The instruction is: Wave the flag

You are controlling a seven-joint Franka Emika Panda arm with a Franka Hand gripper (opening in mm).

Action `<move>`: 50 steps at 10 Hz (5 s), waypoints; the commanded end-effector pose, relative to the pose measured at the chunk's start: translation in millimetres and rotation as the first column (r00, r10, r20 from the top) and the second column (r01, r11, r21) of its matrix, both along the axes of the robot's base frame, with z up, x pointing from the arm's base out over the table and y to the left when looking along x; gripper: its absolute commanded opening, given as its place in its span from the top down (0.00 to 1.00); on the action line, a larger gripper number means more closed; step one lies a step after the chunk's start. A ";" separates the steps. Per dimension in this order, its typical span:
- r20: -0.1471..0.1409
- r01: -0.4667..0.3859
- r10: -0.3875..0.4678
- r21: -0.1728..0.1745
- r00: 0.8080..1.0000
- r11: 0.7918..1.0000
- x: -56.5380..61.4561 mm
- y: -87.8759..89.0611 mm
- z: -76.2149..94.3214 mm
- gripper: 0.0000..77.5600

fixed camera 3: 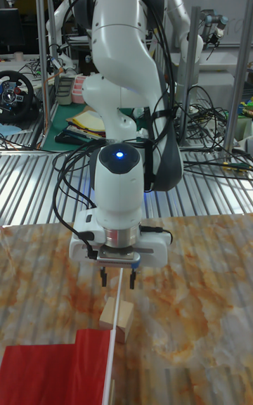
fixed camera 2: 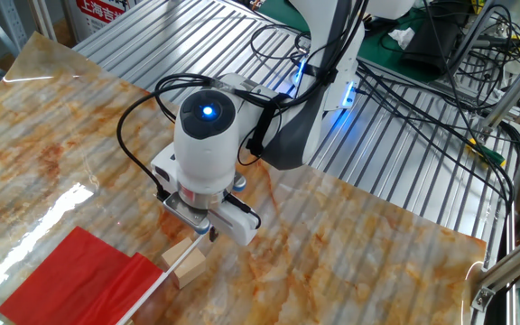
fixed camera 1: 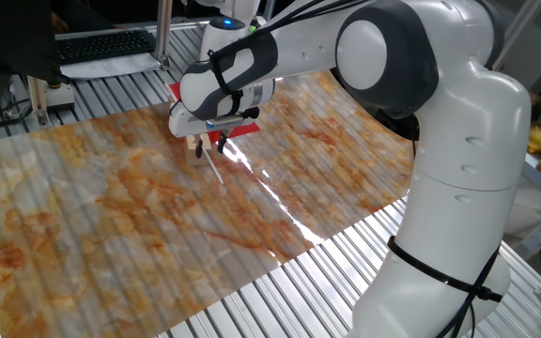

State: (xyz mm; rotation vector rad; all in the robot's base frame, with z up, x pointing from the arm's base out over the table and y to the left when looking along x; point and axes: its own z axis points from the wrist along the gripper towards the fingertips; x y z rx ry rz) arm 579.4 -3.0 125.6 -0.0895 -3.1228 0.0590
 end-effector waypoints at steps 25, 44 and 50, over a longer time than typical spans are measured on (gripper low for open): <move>-0.086 -0.031 0.032 0.009 0.996 0.999 -0.9 2.9 -29.0 0.00; -0.089 -0.026 0.027 0.009 0.996 1.000 -0.8 2.9 -29.2 0.99; -0.089 -0.026 0.027 0.009 0.996 1.000 -0.8 2.9 -29.2 0.99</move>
